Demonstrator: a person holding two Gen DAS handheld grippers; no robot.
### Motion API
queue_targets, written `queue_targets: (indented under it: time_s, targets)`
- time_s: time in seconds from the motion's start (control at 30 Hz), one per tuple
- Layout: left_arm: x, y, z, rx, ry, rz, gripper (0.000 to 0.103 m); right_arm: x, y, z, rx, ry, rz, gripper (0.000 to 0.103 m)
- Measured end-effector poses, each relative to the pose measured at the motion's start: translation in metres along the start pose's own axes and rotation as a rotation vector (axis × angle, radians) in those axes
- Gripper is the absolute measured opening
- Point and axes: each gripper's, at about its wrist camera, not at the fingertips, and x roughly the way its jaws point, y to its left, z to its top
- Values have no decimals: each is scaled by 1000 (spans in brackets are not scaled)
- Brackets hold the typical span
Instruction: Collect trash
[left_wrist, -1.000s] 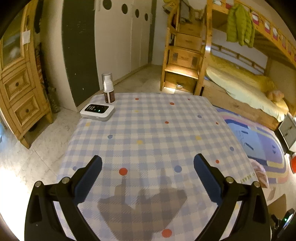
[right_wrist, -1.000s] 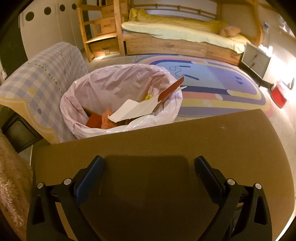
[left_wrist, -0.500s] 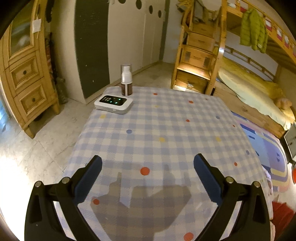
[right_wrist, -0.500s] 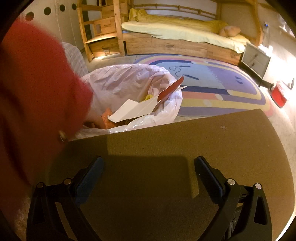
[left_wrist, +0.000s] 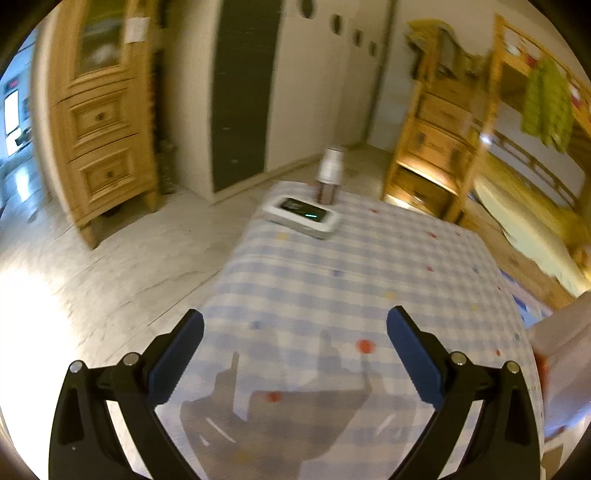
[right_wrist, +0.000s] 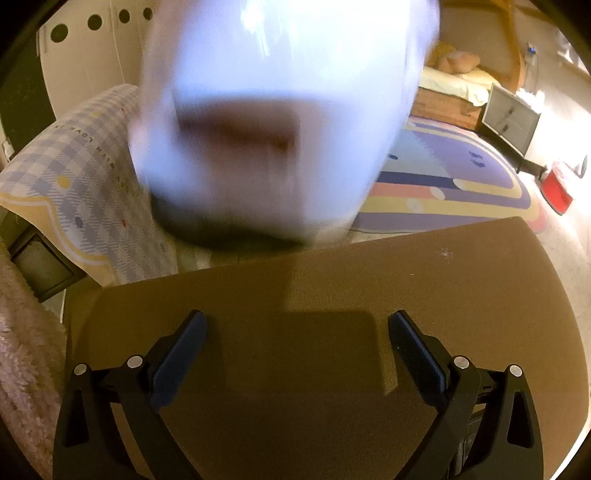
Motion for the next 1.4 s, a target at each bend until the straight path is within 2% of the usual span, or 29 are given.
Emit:
queue_targets:
  time_s: [0.13,0.4,0.73,0.9,1.13,1.4]
  targets:
    - [-10,36,-1,-111,-13,51,96,0,0,0,1,0,2,97]
    - [-21,79,-1,-222,-40,152,96,0,-4,4,1,1,4,97]
    - [-50,121,-3,-350,-155,297,96,0,-4,4,1,1,4,97]
    - [-46,118,0,-325,-154,316,96,0,-5,4,2,2,4,97]
    - [-34,93,2,-229,-142,300,96,0,-5,4,2,2,4,97]
    - [-23,72,-2,-169,-109,284,96,0,-5,5,2,2,4,97]
